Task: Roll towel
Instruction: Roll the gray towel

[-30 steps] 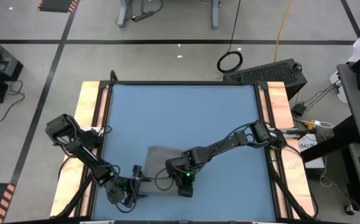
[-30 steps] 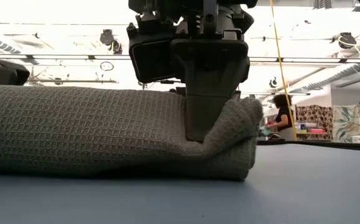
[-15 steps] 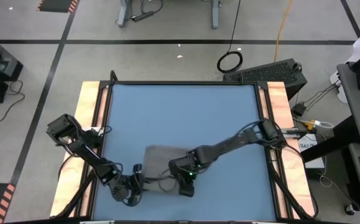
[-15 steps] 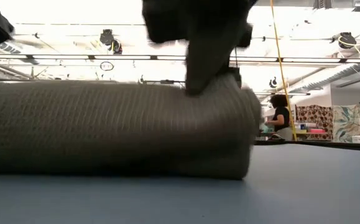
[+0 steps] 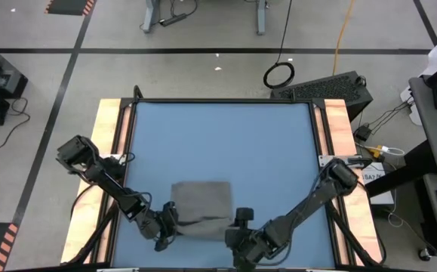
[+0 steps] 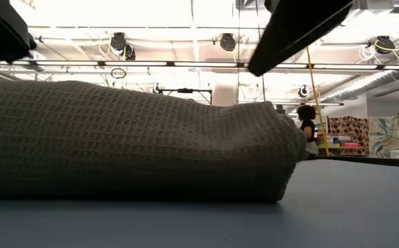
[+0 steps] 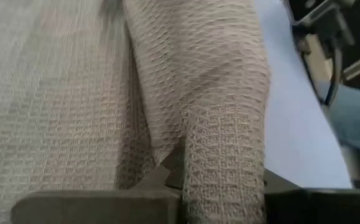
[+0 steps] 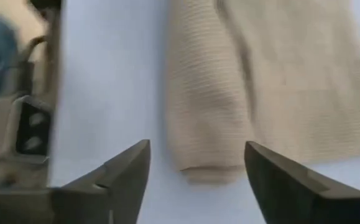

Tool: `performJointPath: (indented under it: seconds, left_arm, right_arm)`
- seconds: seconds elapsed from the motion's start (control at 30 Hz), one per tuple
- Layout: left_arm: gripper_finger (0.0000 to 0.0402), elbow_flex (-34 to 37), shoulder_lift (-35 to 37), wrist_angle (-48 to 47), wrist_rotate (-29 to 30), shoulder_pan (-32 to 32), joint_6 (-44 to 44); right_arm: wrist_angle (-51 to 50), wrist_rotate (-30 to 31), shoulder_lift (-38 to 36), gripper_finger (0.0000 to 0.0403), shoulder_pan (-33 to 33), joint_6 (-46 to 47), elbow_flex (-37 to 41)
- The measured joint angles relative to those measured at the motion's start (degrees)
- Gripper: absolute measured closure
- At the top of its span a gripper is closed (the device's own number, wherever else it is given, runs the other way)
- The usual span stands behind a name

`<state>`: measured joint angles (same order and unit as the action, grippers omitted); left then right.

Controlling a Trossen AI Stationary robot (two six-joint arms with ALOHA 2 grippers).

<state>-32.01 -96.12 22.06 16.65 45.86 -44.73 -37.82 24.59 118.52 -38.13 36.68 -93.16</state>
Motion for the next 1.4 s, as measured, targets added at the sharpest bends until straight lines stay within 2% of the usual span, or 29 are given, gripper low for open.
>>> performJointPath:
  seconds: [0.17, 0.33, 0.53, 0.87, 0.97, 1.03, 1.17, 1.3, 1.4]
  left_arm:
    - [0.0358, 0.10, -0.24, -0.33, -2.20, -1.59, -0.41]
    - [0.0365, 0.22, -0.24, -0.29, -2.26, -2.12, -1.52]
    - [0.0361, 0.24, -0.24, -0.34, -2.53, -2.14, -2.58]
    - [0.0352, 0.15, -0.33, 0.43, -1.13, -1.85, -1.92]
    - [0.0327, 0.19, -0.44, 4.02, -1.13, -1.87, 3.73]
    - [0.0307, 0.14, -0.27, 6.30, -1.08, -2.22, 8.39]
    - [0.0267, 0.13, 3.87, 3.44, -1.14, -2.27, 13.13]
    - [0.0240, 0.09, 13.32, -9.33, 0.11, -1.66, 13.63]
    - [0.0230, 0.09, 20.94, -20.41, 0.85, -0.47, 12.13]
  right_arm:
    - [2.52, 6.64, 4.41, 0.0111, -1.31, -1.94, -0.01]
    - [4.48, 6.73, 8.18, 0.0089, -0.46, -5.48, 0.02]
    - [4.23, 7.49, 8.90, 0.0088, 0.99, -5.37, 0.02]
    - [2.95, -7.46, 10.62, 0.0095, 6.04, 1.03, -0.29]
    - [2.65, -11.22, 11.06, 0.0129, 7.06, 2.77, -0.29]
    - [2.50, -13.03, 11.05, 0.0168, 7.56, 2.99, -0.27]
    - [3.01, -15.62, 10.40, 0.0257, 8.30, 3.38, -0.16]
    - [4.97, -22.34, 9.64, 0.0336, 8.96, 3.68, -0.14]
    - [6.06, -28.57, 9.51, 0.0379, 10.41, 4.68, -0.05]
